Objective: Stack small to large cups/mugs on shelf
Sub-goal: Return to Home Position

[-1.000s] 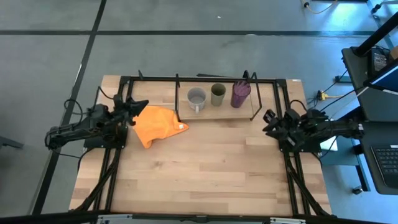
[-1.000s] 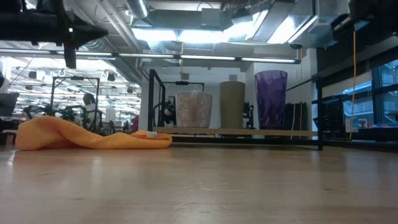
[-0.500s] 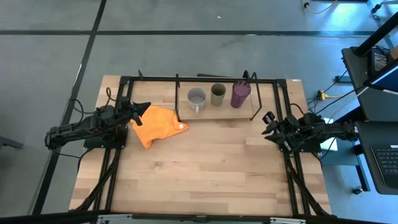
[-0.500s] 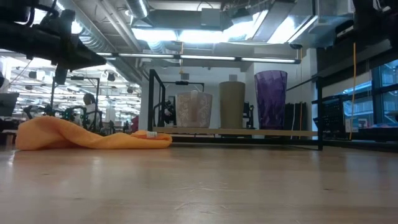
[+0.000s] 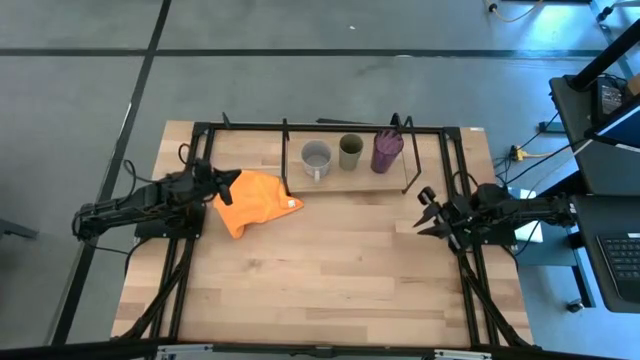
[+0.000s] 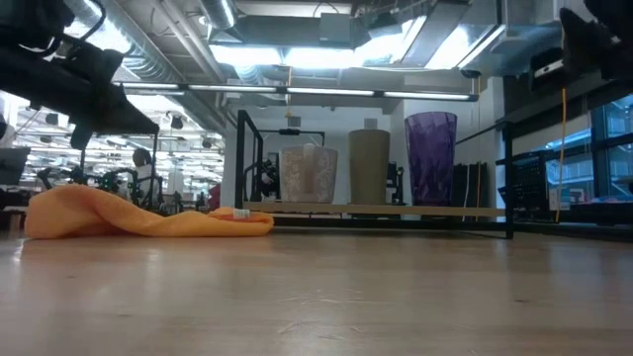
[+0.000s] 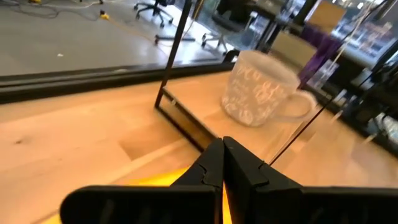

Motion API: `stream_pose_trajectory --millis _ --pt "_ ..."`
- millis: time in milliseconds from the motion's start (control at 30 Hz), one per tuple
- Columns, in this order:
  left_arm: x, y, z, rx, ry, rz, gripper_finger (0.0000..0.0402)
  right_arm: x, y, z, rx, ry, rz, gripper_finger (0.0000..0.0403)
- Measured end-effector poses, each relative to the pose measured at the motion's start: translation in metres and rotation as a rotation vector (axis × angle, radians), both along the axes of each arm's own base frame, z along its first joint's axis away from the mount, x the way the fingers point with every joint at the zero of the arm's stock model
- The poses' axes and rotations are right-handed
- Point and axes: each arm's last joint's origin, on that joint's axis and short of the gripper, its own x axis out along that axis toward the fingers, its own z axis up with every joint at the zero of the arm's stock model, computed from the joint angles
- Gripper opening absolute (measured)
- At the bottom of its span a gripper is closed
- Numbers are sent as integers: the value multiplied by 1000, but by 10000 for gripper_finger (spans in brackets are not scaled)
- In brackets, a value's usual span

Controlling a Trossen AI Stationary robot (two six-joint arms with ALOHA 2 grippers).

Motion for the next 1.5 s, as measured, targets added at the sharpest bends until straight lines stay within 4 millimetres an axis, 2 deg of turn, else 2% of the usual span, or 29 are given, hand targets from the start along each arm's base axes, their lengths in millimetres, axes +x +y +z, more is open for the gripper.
stream_pose_trajectory --millis 133,467,633,800,1500 --pt "-1 0 -3 -3 48 -2 0 1 0 -5 -2 51 -2 91" --pt "-1 0 -3 195 208 -69 0 2 0 -15 -3 159 -15 91" --pt "-1 0 -4 243 254 -88 0 2 0 -15 -66 136 -26 91" --pt "-1 0 -4 238 259 -88 0 3 0 -15 -115 113 -35 91" --pt "-1 0 -4 204 230 -76 0 2 0 -15 -120 110 -35 91"
